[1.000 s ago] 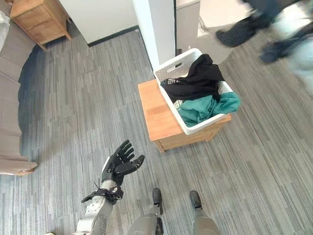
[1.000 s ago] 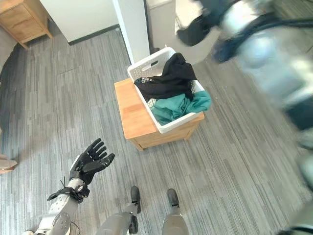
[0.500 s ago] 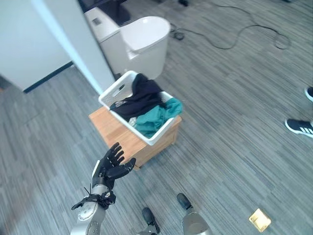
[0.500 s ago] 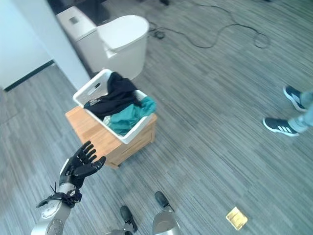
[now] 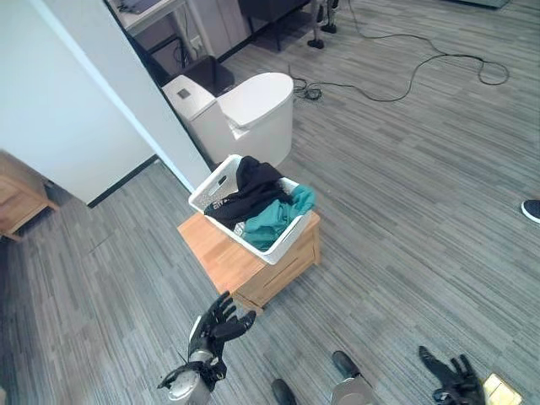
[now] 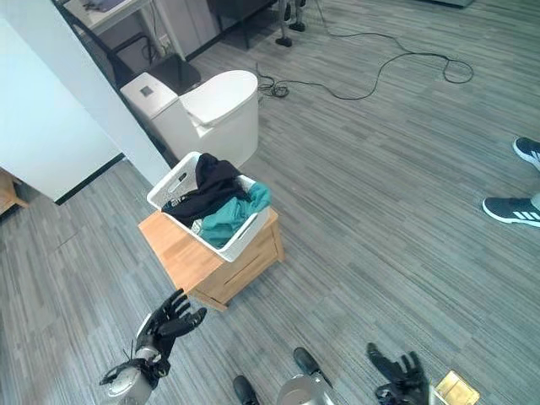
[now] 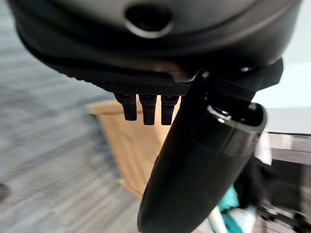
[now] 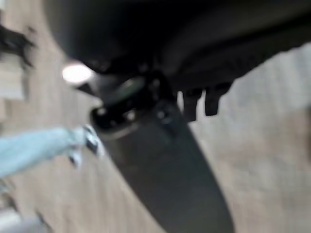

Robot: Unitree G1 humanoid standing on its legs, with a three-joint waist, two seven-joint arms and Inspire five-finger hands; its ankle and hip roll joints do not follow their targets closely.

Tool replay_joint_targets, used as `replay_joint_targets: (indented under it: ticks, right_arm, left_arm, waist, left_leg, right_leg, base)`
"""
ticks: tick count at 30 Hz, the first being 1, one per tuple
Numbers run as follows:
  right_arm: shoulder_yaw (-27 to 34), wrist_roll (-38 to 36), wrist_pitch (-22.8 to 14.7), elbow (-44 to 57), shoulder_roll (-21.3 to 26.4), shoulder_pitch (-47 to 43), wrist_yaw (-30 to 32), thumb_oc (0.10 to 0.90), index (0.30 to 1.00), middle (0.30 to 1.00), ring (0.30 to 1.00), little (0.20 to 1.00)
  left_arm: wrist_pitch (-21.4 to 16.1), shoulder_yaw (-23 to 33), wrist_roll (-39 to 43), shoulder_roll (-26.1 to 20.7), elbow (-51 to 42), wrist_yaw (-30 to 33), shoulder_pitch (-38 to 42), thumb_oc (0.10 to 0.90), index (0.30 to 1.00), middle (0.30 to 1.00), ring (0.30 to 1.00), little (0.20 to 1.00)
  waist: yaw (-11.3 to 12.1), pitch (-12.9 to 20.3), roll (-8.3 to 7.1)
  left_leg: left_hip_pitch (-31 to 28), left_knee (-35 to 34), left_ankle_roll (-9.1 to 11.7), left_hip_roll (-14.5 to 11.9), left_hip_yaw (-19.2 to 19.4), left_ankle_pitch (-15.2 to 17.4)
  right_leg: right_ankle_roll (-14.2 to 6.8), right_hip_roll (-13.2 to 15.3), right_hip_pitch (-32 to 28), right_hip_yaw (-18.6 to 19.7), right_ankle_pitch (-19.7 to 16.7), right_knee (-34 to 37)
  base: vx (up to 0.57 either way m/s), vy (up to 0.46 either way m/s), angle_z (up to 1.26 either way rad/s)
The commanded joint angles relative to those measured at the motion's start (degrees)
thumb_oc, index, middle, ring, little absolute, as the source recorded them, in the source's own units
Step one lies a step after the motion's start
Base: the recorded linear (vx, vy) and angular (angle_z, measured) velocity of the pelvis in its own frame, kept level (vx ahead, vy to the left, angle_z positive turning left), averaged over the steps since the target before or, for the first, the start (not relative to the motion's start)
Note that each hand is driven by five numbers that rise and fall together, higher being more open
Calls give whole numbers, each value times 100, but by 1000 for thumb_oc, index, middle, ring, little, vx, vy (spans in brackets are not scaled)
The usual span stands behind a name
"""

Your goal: Pick up bed clothes into laundry basket.

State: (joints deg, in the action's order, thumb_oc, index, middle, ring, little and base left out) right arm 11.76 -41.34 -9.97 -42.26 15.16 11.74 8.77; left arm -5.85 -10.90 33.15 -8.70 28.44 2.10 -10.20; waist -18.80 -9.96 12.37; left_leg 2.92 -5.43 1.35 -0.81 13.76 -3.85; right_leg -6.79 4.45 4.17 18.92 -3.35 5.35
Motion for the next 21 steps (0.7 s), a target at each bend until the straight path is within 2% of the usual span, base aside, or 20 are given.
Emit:
replay_joint_targets:
  ticks: [1,2,5,7,9,15,19,21]
  right_arm:
    - [33,315,-166,-155,140,-217,-199,800,900,900,900,900]
    - [-357,627,-9,-637,129,-270,-219,800,900,900,900,900]
    - [-682,822,136,-1477,183,-548,-161,800,900,900,900,900]
    - [-863,1205,302,-2231,252,-766,-27,800,900,900,900,900]
    - [-774,1168,290,-2392,341,-844,102,800,900,900,900,900]
    - [-555,632,-183,-1519,406,-679,-6,800,900,900,900,900]
    - [-597,647,-449,-278,467,-586,-84,800,900,900,900,900]
    - [-707,791,-488,384,557,-549,-187,800,900,900,900,900]
  left_arm:
    - [-447,107,-4,-312,-262,47,507,800,900,900,900,900]
    - [-411,3,-222,-317,220,84,674,800,900,900,900,900]
    - [-360,-103,-977,-312,1578,332,1001,800,900,900,900,900]
    - [-254,-103,-1341,-253,2343,456,1101,800,900,900,900,900]
    - [-291,-113,-1224,-185,2404,373,1077,800,900,900,900,900]
    - [-481,81,-836,-138,2147,396,951,800,900,900,900,900]
    - [-600,208,-685,-230,1859,491,956,800,900,900,900,900]
    - [-695,209,-622,-370,1567,482,997,800,900,900,900,900]
  waist:
    - [156,137,-454]
    - [233,117,-513]
    - [318,77,-572]
    - [406,91,-590]
    - [457,112,-606]
    - [484,117,-655]
    - [471,44,-685]
    - [424,-26,-649]
  left_leg:
    - [-474,43,296,-162,53,444]
    - [-446,43,303,-162,16,430]
    - [-432,43,294,-156,-42,406]
    - [-431,43,285,-150,-72,402]
    - [-447,43,278,-150,-91,417]
    - [-544,43,272,-163,-60,453]
    - [-517,44,291,-204,-98,420]
    - [-393,43,311,-247,-244,361]
  right_leg:
    - [-163,-14,347,-81,450,-273]
    - [-168,-9,343,-116,426,-264]
    - [-172,3,340,-192,438,-296]
    - [-168,9,322,-219,445,-306]
    - [-169,27,281,-244,462,-300]
    - [-177,12,214,-191,470,-280]
    - [-180,-22,305,-84,446,-412]
    - [-224,-101,449,258,486,-800]
  base:
    - [-81,-24,2]
    - [-82,-26,3]
    - [-80,-21,11]
    - [-41,-9,7]
    - [0,0,0]
    - [0,-1,1]
    - [-48,-19,-1]
    - [-194,-78,8]
